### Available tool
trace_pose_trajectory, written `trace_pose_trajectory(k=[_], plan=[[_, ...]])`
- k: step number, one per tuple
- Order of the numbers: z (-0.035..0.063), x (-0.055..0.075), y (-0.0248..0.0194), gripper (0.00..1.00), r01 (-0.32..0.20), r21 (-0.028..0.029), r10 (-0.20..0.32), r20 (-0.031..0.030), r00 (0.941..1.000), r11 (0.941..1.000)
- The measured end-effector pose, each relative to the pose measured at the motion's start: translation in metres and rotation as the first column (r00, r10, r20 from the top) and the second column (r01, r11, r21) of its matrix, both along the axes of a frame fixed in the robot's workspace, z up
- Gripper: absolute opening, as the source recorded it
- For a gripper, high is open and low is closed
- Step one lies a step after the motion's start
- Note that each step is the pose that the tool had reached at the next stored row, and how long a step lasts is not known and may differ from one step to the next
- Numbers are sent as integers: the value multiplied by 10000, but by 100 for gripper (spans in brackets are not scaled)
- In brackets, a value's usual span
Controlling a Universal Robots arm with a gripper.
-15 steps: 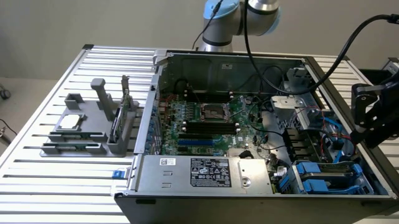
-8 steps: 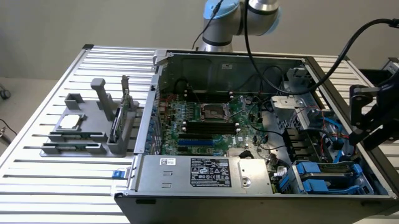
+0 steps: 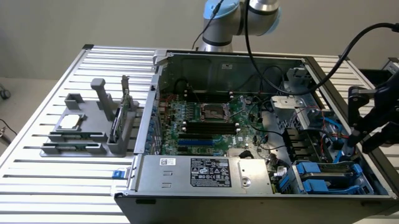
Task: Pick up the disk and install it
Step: 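Insert the first disk wire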
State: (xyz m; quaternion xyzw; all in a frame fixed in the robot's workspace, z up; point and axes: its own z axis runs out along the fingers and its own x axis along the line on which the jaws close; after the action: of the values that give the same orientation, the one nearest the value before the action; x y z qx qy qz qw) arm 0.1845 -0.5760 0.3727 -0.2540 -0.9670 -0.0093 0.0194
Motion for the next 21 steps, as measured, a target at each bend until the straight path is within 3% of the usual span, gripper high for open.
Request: trace_pose_trajectory(k=[9,15,21], plan=[[-57,0,-28,31,1011,2,-1011,0,9949,9949],[-96,0,-50,31,1654,3,-1654,0,9862,9862],[-127,0,-101,31,2119,2,-2119,0,9773,9773]])
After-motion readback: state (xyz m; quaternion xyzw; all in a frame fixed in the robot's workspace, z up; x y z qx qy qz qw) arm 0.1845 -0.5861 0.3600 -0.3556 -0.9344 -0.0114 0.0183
